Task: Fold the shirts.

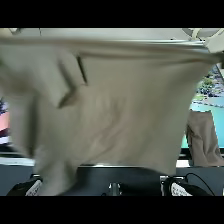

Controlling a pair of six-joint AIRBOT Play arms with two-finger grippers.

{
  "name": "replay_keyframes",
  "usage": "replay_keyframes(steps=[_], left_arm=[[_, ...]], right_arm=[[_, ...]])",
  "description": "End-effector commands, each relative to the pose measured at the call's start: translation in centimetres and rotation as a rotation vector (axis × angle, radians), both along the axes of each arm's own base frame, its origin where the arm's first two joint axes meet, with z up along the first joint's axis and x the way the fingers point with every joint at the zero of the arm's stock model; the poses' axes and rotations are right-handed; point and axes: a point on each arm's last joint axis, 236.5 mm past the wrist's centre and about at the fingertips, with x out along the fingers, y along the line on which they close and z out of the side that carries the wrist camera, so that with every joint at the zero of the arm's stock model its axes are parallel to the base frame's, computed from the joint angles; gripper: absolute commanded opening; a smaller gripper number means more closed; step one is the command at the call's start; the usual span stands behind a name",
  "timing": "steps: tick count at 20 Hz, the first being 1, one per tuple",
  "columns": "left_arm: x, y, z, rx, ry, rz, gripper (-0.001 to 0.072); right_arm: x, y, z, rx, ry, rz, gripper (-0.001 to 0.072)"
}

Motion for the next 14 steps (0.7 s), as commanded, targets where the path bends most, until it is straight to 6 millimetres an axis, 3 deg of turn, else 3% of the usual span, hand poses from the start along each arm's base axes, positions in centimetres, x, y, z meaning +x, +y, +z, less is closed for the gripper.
replay_keyframes(steps=[1, 3, 6, 8, 10, 11, 12, 13, 14], left_arm=[[3.9, -1.2, -16.0, -0.071, 0.286, -0.023, 0.0024], [6.7, -1.8, -21.8, -0.08, 0.31, 0.006, 0.0024], [10.0, -1.3, -26.7, -0.108, 0.35, 0.052, 0.0024], [10.7, -1.3, -30.0, -0.156, 0.43, 0.078, 0.0024], [9.9, -3.1, -33.0, -0.258, 0.543, 0.073, 0.0024], [9.5, -4.0, -33.9, -0.298, 0.581, 0.063, 0.0024], [9.3, -4.5, -34.2, -0.322, 0.601, 0.055, 0.0039], [9.0, -4.4, -34.0, -0.326, 0.619, 0.046, 0.0206], [8.4, -3.9, -33.5, -0.332, 0.655, 0.025, 0.0505]], right_arm=[[6.9, 1.7, -12.8, 0.085, 0.241, 0.029, 0.0019], [11.4, 3.8, -18.1, 0.102, 0.242, 0.052, 0.002], [15.4, 5.6, -22.5, 0.232, 0.214, -0.029, 0.0021], [16.3, 6.6, -24.2, 0.327, 0.231, -0.073, 0.0021], [16.2, 8.0, -26.2, 0.394, 0.281, -0.071, 0.0021], [16.0, 8.5, -26.9, 0.417, 0.307, -0.067, 0.0022], [15.9, 8.5, -27.1, 0.42, 0.314, -0.066, 0.008], [15.8, 8.1, -26.5, 0.412, 0.308, -0.056, 0.0233], [15.3, 7.2, -25.5, 0.383, 0.304, -0.021, 0.0406]])
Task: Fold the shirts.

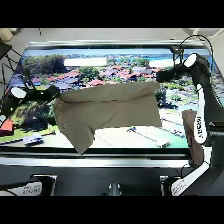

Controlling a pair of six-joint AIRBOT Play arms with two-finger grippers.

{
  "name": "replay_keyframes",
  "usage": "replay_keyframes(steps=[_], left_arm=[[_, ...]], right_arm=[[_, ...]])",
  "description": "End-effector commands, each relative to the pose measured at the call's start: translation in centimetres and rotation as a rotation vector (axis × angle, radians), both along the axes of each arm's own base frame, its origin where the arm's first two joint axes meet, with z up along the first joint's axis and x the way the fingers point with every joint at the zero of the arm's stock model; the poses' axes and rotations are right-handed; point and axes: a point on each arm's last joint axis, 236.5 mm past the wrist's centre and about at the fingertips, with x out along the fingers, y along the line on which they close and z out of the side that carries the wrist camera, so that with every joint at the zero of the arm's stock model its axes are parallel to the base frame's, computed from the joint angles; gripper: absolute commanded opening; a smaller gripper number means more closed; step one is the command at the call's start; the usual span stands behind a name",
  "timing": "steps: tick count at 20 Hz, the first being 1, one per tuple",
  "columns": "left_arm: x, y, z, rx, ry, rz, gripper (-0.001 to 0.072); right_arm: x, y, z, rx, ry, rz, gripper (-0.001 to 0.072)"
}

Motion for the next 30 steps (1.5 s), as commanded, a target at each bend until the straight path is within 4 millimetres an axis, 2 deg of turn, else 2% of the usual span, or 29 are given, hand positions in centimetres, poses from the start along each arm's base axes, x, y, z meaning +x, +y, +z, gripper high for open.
replay_keyframes(steps=[1, 2, 3, 4, 5, 6, 7, 8, 9, 11, 13, 16, 18, 20, 21, 22, 23, 26, 30], left_arm=[[-2.2, 0.2, -0.6, -0.074, 0.141, -0.067, 0.0579], [-4.2, 1.5, -0.3, -0.05, 0.204, -0.147, 0.0547], [-6.7, 3.1, -0.5, -0.021, 0.29, -0.199, 0.0441], [-9.6, 5.0, -1.3, 0.004, 0.396, -0.213, 0.0402], [-12.1, 6.0, -2.2, 0.009, 0.474, -0.211, 0.0403], [-14.2, 6.1, -3.4, -0.014, 0.527, -0.204, 0.0415], [-15.8, 5.5, -4.6, -0.037, 0.553, -0.214, 0.0505], [-17.0, 4.7, -6.1, -0.055, 0.567, -0.234, 0.0541], [-18.0, 3.7, -7.3, -0.084, 0.577, -0.247, 0.054], [-18.0, 2.1, -8.6, -0.143, 0.556, -0.233, 0.0539], [-17.1, 1.3, -9.1, -0.169, 0.517, -0.197, 0.0533], [-16.2, 0.5, -9.6, -0.142, 0.487, -0.203, 0.0532], [-16.3, -0.5, -10.2, -0.145, 0.506, -0.223, 0.0529], [-16.6, -1.3, -10.8, -0.155, 0.53, -0.239, 0.0444], [-16.8, -1.6, -11.1, -0.158, 0.542, -0.239, 0.035], [-16.8, -1.7, -11.2, -0.158, 0.546, -0.243, 0.0241], [-16.8, -1.6, -11.2, -0.158, 0.544, -0.241, 0.0037], [-16.4, -1.3, -11.1, -0.153, 0.531, -0.233, 0.0024], [-16.4, -1.4, -10.9, -0.153, 0.529, -0.239, 0.0024]], right_arm=[[-1.2, -1.5, 0.8, -0.014, 0.011, 0.074, 0.0487], [-2.5, -3.2, 1.3, -0.05, 0.035, 0.107, 0.0497], [-4.8, -5.1, 1.3, -0.068, 0.106, 0.127, 0.0492], [-7.5, -6.4, 0.9, -0.068, 0.195, 0.169, 0.0483], [-10.1, -7.6, 0.0, -0.058, 0.289, 0.203, 0.0482], [-12.2, -8.1, -0.9, -0.032, 0.366, 0.225, 0.0475], [-14.1, -8.1, -1.9, 0.003, 0.435, 0.243, 0.0398], [-15.5, -7.7, -3.0, 0.043, 0.487, 0.246, 0.034], [-16.4, -7.0, -3.9, 0.073, 0.513, 0.252, 0.034], [-17.4, -6.0, -5.5, 0.106, 0.537, 0.257, 0.0355], [-17.6, -5.7, -6.5, 0.113, 0.544, 0.251, 0.0371], [-17.1, -5.9, -6.8, 0.1, 0.525, 0.239, 0.0389], [-17.0, -6.3, -7.0, 0.083, 0.522, 0.232, 0.0389], [-17.2, -6.4, -7.2, 0.077, 0.53, 0.233, 0.0422], [-17.6, -6.3, -7.3, 0.084, 0.543, 0.237, 0.0425], [-18.3, -5.7, -7.6, 0.102, 0.552, 0.257, 0.0425], [-19.1, -5.3, -8.0, 0.117, 0.561, 0.27, 0.0427], [-21.4, -4.3, -10.6, 0.149, 0.602, 0.239, 0.0485], [-21.3, -1.9, -12.4, 0.252, 0.571, 0.18, 0.0485]])
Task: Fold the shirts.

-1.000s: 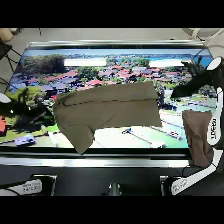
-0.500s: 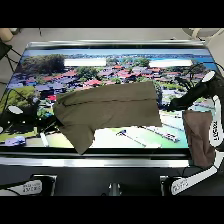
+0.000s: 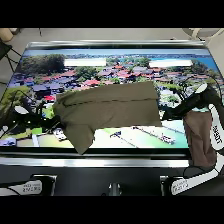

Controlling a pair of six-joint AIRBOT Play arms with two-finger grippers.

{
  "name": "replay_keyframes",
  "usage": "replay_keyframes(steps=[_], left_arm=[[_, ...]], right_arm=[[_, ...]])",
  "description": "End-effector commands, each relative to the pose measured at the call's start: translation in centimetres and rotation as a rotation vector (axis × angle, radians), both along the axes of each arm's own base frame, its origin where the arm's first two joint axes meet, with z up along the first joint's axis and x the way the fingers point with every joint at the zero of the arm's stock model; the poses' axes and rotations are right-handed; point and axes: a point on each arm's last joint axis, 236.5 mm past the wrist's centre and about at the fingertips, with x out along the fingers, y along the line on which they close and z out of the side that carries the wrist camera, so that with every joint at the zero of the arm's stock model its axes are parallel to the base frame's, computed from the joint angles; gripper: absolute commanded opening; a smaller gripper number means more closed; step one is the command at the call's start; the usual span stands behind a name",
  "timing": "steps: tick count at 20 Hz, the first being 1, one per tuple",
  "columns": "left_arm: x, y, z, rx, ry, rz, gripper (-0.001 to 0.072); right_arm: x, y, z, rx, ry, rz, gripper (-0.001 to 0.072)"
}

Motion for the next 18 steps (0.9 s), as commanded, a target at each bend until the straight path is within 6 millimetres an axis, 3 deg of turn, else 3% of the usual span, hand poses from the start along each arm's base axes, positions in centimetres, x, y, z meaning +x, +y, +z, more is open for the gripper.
replay_keyframes(steps=[1, 4, 5, 7, 9, 10, 11, 12, 13, 14, 15, 16, 17, 18], left_arm=[[0.1, -0.1, 0.0, 0.006, -0.005, -0.006, 0.0024], [0.2, -0.3, 0.0, 0.007, -0.009, -0.012, 0.0024], [0.2, -0.2, 0.1, 0.008, -0.015, -0.015, 0.0024], [0.7, 0.0, 1.0, 0.017, -0.054, -0.037, 0.0023], [3.2, 1.0, 4.5, 0.049, -0.168, -0.03, 0.0022], [5.2, 1.6, 8.0, 0.077, -0.275, -0.024, 0.0021], [7.1, 2.2, 12.5, 0.109, -0.403, -0.02, 0.0021], [8.9, 2.6, 18.8, 0.15, -0.567, -0.018, 0.0021], [9.8, 2.7, 25.9, 0.19, -0.74, -0.013, 0.0021], [9.6, 2.7, 34.6, 0.238, -0.944, 0.0, 0.0022], [8.1, 2.6, 43.0, 0.287, -1.149, 0.027, 0.0022], [5.2, 2.4, 51.7, 0.34, -1.374, 0.062, 0.0022], [1.6, 1.9, 58.3, 0.369, -1.554, 0.104, 0.0022], [-2.4, 1.2, 63.4, 0.373, -1.696, 0.147, 0.0022]], right_arm=[[-0.4, 2.2, -1.7, 0.055, -0.001, -0.055, 0.0485], [-1.1, 4.0, -2.9, 0.035, 0.011, -0.023, 0.0484], [-0.8, 4.6, -3.1, 0.027, -0.003, -0.012, 0.0422], [0.0, 4.9, -2.9, 0.01, -0.026, -0.025, 0.0019], [1.5, 4.5, -0.4, -0.002, -0.112, 0.008, 0.0019], [2.6, 4.1, 2.1, -0.02, -0.189, 0.045, 0.0018], [4.1, 3.3, 5.8, -0.064, -0.294, 0.065, 0.0018], [5.9, 2.3, 10.9, -0.124, -0.435, 0.076, 0.0018], [7.3, 1.5, 17.0, -0.189, -0.597, 0.075, 0.0018], [8.1, 0.6, 24.9, -0.268, -0.804, 0.062, 0.0018], [7.8, -0.1, 33.0, -0.35, -1.018, 0.033, 0.0018], [5.9, -0.6, 42.2, -0.439, -1.263, -0.015, 0.0018], [2.6, -0.8, 49.8, -0.509, -1.472, -0.067, 0.0018], [-1.7, -0.6, 56.0, -0.555, -1.646, -0.115, 0.0018]])
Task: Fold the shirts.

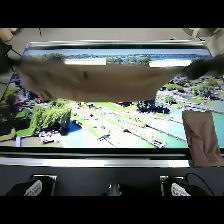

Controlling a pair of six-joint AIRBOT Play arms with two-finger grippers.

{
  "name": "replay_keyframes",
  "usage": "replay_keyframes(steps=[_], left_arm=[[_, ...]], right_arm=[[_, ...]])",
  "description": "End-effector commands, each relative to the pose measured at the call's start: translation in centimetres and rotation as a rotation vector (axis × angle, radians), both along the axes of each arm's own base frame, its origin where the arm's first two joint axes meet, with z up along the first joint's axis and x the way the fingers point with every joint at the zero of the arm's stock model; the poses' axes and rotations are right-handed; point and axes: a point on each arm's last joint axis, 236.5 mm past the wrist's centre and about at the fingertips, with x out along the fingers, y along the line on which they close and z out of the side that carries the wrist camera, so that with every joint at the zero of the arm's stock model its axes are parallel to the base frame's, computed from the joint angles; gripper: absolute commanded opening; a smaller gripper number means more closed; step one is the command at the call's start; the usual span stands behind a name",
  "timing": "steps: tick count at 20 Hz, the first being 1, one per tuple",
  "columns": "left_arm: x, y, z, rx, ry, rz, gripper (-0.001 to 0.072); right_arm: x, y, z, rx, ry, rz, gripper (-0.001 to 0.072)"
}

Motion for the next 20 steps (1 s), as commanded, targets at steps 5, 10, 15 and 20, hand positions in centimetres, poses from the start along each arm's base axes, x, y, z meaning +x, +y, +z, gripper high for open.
replay_keyframes(steps=[5, 10, 15, 20], left_arm=[[-19.8, -3.4, 22.3, 0.06, -0.645, 0.071, 0.0021], [-19.7, -2.8, 21.8, 0.092, -0.626, 0.097, 0.0021], [-13.9, -2.2, 13.9, 0.077, -0.279, 0.052, 0.0021], [-1.6, 0.8, -3.4, 0.05, 0.266, 0.011, 0.0022]], right_arm=[[-21.4, -0.7, 26.5, -0.246, -0.793, -0.189, 0.0018], [-21.3, -1.2, 23.8, -0.241, -0.676, -0.2, 0.0018], [-16.1, -2.0, 15.4, -0.206, -0.322, -0.166, 0.0018], [-5.9, -3.6, -3.5, -0.15, 0.334, -0.073, 0.0016]])
